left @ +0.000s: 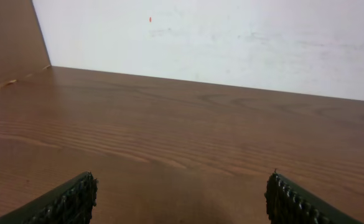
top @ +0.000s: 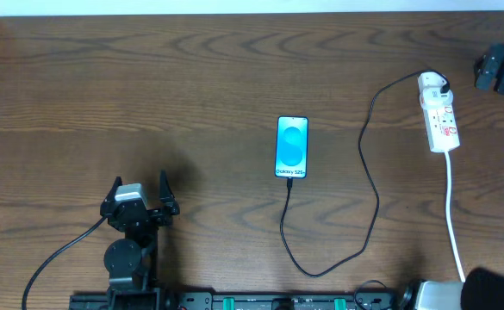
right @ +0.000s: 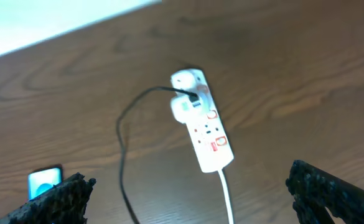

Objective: Plug charger to phone and switch on socket

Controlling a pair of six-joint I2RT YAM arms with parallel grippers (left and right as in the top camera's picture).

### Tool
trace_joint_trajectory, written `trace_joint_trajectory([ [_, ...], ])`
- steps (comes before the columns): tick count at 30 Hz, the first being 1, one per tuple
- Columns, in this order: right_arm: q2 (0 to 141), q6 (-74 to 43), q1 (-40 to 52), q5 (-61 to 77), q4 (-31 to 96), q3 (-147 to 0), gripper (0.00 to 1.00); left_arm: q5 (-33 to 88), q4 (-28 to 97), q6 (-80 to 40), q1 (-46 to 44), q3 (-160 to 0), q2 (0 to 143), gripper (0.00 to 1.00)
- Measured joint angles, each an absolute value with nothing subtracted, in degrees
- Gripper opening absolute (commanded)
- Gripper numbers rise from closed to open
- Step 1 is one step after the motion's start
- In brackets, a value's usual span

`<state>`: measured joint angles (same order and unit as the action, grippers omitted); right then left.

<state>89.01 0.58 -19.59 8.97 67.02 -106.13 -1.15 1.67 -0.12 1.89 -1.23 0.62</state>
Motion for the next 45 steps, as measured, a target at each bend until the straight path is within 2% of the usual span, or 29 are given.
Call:
trace_joint_trajectory([
  [12, 82.61, 0.6, -9.47, 5.87, 67.31, -106.13, 0.99, -1.15, 1.67, -0.12, 1.89, -1.23, 0.62, 0.87],
  [17, 80.58, 0.6, -5.1, 4.4, 60.07, -101.71, 0.99, -1.15, 1.67, -0.12, 1.89, -1.23, 0.62, 0.86],
  [30, 62.15, -2.11, 0.3, 3.88, 22.65, -57.98, 0.99, -0.51, 1.93, -0.12, 1.89, -1.37, 0.62, 0.87],
  [38, 46.59, -3.33, 0.3, 3.81, 10.33, -34.54, 0.99, -0.32, 1.98, -0.12, 1.89, -1.39, 0.62, 0.87],
  [45, 34.24, -3.49, 0.3, 3.79, 5.91, -22.24, 0.99, -0.32, 1.98, -0.12, 1.89, -1.39, 0.62, 0.87],
])
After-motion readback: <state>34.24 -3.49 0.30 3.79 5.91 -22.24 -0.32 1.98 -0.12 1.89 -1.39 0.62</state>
